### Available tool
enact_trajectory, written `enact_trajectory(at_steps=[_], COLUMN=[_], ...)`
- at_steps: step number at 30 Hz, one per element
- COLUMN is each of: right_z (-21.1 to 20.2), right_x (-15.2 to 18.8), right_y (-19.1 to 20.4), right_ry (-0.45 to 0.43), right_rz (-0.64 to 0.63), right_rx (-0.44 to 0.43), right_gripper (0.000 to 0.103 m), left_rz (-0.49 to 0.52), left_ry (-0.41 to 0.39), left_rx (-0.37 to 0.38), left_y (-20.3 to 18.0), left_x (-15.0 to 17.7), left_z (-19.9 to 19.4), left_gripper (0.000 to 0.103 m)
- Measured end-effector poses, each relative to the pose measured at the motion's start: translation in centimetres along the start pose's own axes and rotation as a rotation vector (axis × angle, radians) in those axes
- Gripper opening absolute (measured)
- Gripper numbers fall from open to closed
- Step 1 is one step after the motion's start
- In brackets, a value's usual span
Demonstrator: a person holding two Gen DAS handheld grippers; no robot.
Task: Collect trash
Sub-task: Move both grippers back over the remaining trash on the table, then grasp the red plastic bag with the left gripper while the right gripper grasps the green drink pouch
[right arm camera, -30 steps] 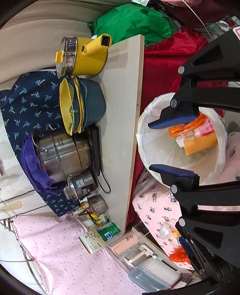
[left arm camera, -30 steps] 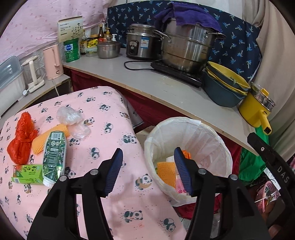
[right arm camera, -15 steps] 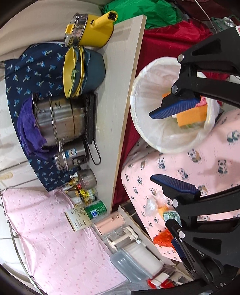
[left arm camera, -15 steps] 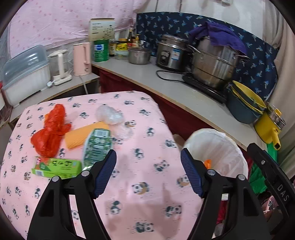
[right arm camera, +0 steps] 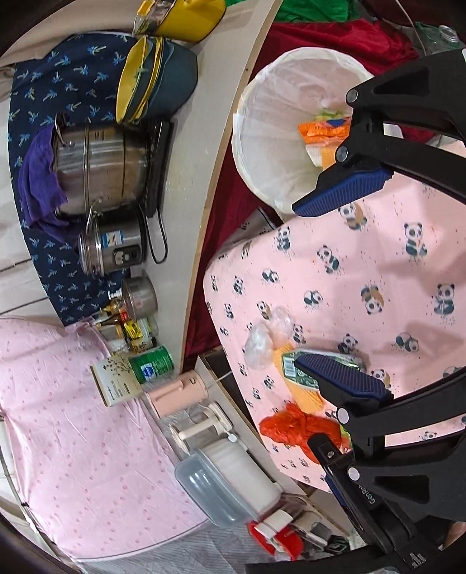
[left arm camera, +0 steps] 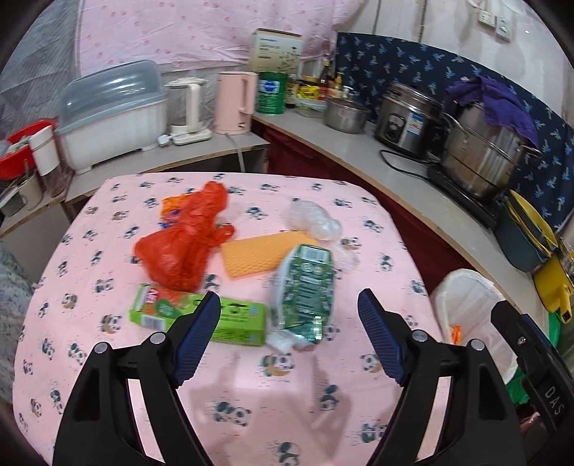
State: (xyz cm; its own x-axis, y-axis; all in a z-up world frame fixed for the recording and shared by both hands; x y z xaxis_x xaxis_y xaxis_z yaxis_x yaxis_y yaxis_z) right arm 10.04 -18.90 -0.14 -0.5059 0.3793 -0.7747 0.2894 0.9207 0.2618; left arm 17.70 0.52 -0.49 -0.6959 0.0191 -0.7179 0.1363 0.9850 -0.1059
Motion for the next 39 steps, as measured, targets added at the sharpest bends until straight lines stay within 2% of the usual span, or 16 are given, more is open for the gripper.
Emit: enact_trajectory(at_steps=[11, 17, 25, 28, 31, 39], right_z=[3.2, 5.0, 7.6, 8.6, 9.7, 13.2], right_x=[2.7, 4.3, 5.2, 5.4, 5.5, 5.4], right_y=[4.7, 6.8, 8.8, 9.5, 10.1, 11.3], right_ry=[0.085, 0.127, 0.164, 0.170, 0.181, 0.211], right_rz=[-0.063, -0.094, -0.100, -0.102, -0.107, -0.092], right_rx=[0.017, 0.023, 0.027, 0.029, 0.029, 0.017], right_gripper=[0.077, 0.077, 0.077, 0.082, 0.083, 0.084], left_rz=[-0.098, -0.102, -0.100, -0.117, -0.126, -0.111], left_ry=[0.019, 0.025, 0.056, 0.065, 0.076, 0.098], left_rx=[-0.069, -0.090, -0.107, -0.113, -0.122, -0.108], left_y=[7.7, 10.3, 12.6, 13.8, 14.6, 15.0], left_x=[1.0, 1.5, 1.6, 1.3, 1.0, -0.2], left_z=[0.4, 1.5, 3.7, 4.6, 5.6, 8.6], left_gripper=[0.075, 0.075, 0.075, 0.075, 0.075, 0.075])
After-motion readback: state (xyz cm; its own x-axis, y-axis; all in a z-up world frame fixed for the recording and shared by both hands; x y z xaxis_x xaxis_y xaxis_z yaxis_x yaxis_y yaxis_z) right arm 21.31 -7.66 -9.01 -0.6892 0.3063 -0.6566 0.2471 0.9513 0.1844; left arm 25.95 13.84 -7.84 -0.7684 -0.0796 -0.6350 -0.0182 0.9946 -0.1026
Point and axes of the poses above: each gripper's, at about its wrist camera, not at the fingertips, and z roughly the way its jaws point, y to its left, x to its underside, the point moved 2 cm from there along z, roughly the way its jaws point, and after that the axes turned 4 degrees about -x, right-handed, at the moved point
